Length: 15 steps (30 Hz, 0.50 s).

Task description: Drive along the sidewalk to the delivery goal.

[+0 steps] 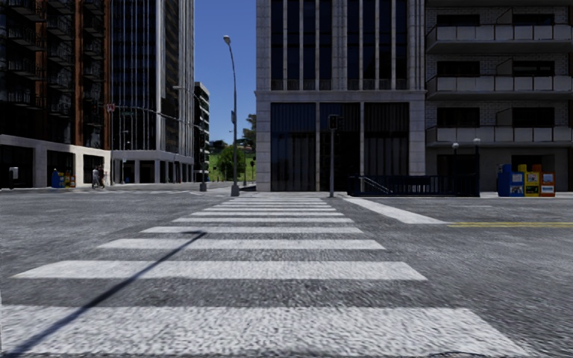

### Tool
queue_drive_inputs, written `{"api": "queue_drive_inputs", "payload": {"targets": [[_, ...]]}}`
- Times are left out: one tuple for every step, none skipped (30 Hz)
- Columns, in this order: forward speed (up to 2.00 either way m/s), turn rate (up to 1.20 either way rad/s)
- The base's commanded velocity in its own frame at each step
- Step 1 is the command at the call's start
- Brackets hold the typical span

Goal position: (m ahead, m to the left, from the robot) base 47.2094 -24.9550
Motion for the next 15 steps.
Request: {"api": "queue_drive_inputs", "payload": {"targets": [[2.00,0.00],[2.00,0.00],[2.00,0.00],[2.00,0.00],[2.00,0.00],[2.00,0.00],[2.00,0.00],[2.00,0.00],[2.00,0.00],[2.00,0.00],[2.00,0.00],[2.00,0.00],[2.00,0.00],[2.00,0.00],[2.00,0.00]]}}
